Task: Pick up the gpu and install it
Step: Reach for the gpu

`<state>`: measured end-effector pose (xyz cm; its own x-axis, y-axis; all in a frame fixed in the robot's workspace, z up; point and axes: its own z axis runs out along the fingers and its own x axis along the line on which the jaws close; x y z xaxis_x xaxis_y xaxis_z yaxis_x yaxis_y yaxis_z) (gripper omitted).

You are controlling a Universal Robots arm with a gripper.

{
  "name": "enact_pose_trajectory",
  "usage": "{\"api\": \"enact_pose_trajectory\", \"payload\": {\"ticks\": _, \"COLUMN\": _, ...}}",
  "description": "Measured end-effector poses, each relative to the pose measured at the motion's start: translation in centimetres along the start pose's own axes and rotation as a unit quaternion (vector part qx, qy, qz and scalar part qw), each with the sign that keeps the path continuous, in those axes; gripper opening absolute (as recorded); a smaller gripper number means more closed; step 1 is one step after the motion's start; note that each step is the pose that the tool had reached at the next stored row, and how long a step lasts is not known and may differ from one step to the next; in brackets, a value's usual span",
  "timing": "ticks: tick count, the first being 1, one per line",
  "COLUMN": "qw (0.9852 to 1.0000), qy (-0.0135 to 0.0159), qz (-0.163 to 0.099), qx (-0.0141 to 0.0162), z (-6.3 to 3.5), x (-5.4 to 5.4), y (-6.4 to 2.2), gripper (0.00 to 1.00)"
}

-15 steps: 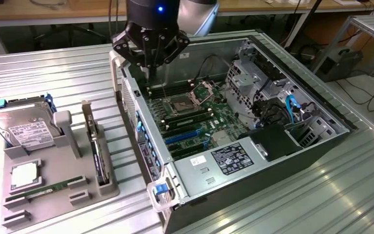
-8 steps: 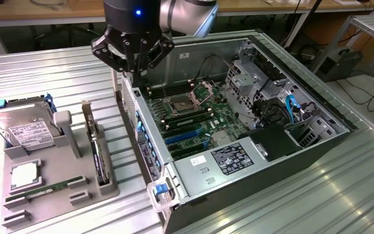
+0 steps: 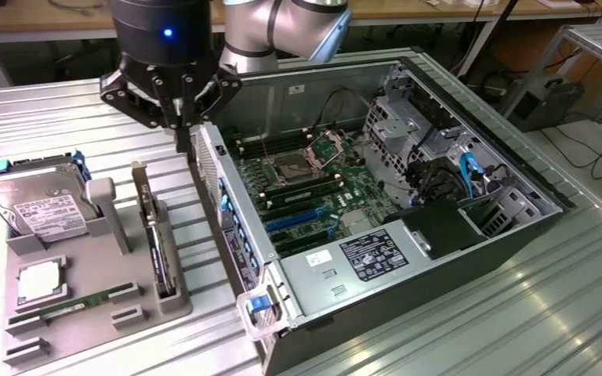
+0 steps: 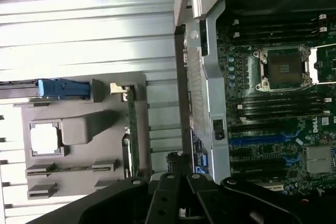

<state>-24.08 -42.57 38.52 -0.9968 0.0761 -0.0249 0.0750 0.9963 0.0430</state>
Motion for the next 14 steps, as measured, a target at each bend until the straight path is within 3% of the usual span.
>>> {"api": "enact_pose_trajectory", "payload": {"ticks": 9, "qw": 1.0000, "qy": -0.0001, "qz": 0.000, "qx": 0.0017, "z": 0.88, "x": 4.7, "y": -0.52, "gripper": 0.11}}
{"api": "enact_pose_trajectory", "payload": {"ticks": 14, "qw": 1.0000, "qy": -0.0002, "qz": 0.000, "qx": 0.0022, "z": 1.02, "x": 5.3, "y": -0.61, "gripper": 0.11}}
